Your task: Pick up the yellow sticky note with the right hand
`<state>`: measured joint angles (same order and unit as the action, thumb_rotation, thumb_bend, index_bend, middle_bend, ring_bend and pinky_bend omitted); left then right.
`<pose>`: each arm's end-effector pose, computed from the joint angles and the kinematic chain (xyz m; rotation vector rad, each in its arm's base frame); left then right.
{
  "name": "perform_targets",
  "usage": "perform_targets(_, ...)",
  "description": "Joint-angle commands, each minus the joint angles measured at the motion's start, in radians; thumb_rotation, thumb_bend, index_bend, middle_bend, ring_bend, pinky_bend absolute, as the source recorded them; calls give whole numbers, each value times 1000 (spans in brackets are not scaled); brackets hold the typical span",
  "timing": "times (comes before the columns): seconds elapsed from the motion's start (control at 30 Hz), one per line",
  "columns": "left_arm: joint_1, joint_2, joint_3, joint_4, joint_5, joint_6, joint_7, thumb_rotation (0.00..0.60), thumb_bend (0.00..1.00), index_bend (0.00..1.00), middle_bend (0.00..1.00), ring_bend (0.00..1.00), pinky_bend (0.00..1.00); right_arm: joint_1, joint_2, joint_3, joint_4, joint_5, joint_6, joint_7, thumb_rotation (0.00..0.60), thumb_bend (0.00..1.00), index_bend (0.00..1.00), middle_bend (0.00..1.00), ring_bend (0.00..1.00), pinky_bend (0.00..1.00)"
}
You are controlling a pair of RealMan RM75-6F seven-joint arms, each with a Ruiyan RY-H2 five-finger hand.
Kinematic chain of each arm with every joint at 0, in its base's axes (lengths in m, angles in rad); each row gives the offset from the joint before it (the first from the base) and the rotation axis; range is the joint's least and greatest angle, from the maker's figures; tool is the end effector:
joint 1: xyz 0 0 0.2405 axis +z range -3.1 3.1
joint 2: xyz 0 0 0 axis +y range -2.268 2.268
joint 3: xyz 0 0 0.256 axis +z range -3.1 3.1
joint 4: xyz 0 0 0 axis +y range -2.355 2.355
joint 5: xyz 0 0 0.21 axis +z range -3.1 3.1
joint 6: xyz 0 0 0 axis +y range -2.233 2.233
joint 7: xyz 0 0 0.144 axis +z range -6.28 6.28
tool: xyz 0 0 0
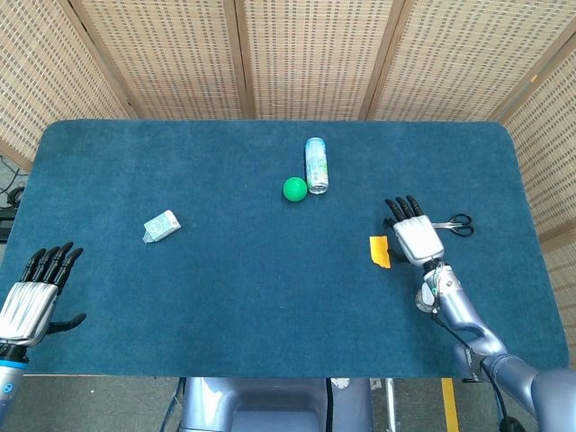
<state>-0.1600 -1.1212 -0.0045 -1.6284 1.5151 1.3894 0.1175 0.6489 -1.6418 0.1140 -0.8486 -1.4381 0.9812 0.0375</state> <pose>-0.3008 0.1929 0.1373 -1.5565 -0.8676 -0.8068 -0.2689 -0.3815 0.0160 1.7874 -0.7291 0.7817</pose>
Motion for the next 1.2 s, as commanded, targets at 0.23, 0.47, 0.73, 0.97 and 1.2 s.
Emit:
perform_targets(0.23, 0, 0, 0, -1, -1, 0, 3, 600, 22, 0, 0, 0, 0, -17, 53, -19, -139, 25, -47, -16, 600, 311, 366, 77, 0, 0)
perform_targets(0.47, 0, 0, 0, 0, 0, 1, 1, 600, 22, 0, 0, 0, 0, -17, 62, -27, -187, 37, -76, -29, 600, 311, 385, 77, 0, 0)
perform_targets(0.73, 0, -1, 0, 0, -1, 0, 3, 600, 22, 0, 0, 0, 0, -11, 36, -29, -151, 55, -102, -60, 600, 325, 400, 78, 0, 0)
perform_targets(0.97, 0, -1, 0, -1, -2, 0, 5, 600, 22, 0, 0, 0, 0, -6, 19, -30, -114, 61, -116, -59, 600, 370, 421, 80, 0, 0)
perform_targets(1.2, 0, 0, 0, -1, -2, 0, 4, 600, 22, 0, 0, 0, 0, -2, 7, -32, -94, 56, -120, -48, 600, 391, 429, 81, 0, 0)
